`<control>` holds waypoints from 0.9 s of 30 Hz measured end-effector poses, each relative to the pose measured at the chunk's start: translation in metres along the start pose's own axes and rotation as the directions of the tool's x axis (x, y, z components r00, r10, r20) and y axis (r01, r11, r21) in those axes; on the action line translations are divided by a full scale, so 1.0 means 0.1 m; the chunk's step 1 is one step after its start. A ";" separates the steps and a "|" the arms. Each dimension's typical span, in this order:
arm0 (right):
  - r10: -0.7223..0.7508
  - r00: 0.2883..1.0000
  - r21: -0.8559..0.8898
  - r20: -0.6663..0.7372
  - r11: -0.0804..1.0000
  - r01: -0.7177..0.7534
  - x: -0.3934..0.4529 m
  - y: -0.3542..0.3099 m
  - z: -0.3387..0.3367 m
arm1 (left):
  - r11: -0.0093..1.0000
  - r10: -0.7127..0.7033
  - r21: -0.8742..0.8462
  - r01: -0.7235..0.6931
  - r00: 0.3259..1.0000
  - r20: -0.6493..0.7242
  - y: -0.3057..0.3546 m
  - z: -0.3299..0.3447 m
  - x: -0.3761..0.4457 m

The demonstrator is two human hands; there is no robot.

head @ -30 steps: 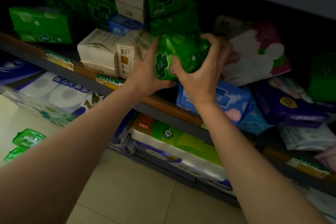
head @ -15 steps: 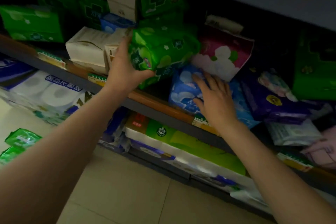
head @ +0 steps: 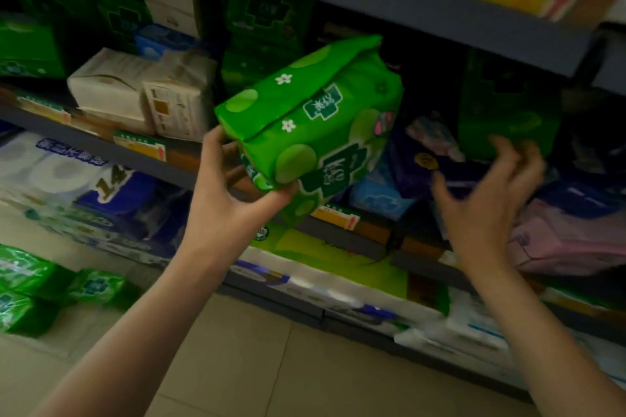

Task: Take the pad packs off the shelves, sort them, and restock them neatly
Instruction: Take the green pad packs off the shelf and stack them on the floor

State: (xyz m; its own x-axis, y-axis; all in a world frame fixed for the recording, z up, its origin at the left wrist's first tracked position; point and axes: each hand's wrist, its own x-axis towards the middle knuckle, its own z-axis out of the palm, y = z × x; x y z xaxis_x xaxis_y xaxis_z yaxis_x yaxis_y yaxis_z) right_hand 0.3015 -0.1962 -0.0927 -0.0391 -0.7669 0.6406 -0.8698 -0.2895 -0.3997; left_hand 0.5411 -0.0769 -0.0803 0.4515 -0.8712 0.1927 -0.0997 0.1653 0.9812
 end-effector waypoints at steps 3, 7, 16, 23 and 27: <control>0.340 0.940 0.003 0.000 0.940 -0.340 0.33 0.30 -0.01 | 0.980 -0.143 -0.145 0.139 0.990 -0.018 0.02 0.42 -0.02; 0.539 0.838 -0.066 0.080 0.842 -0.535 0.65 0.32 0.24 | 0.867 -0.325 -0.415 0.275 0.944 -0.053 0.03 0.84 -0.07; 0.607 0.775 0.455 0.175 0.648 -0.611 0.61 0.47 0.09 | 0.793 -0.412 -0.530 0.301 0.905 -0.102 0.04 1.26 -0.43; 0.748 0.517 0.477 0.416 0.304 -0.825 0.93 0.27 -0.18 | 0.784 -0.425 -0.535 0.315 0.900 -0.093 0.16 1.34 -0.39; 0.770 0.547 0.704 0.328 0.187 -0.685 0.75 0.18 -0.49 | 0.752 -0.449 -0.566 0.338 0.892 -0.063 0.10 1.36 -0.40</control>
State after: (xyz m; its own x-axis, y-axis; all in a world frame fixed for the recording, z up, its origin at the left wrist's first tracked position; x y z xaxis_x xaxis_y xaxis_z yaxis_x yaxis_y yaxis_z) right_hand 0.2587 -0.2310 -0.0199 -0.5294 -0.8307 -0.1723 0.2102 0.0684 -0.9753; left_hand 0.4015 -0.1033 -0.0799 0.5034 -0.8215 -0.2676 0.5793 0.0911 0.8100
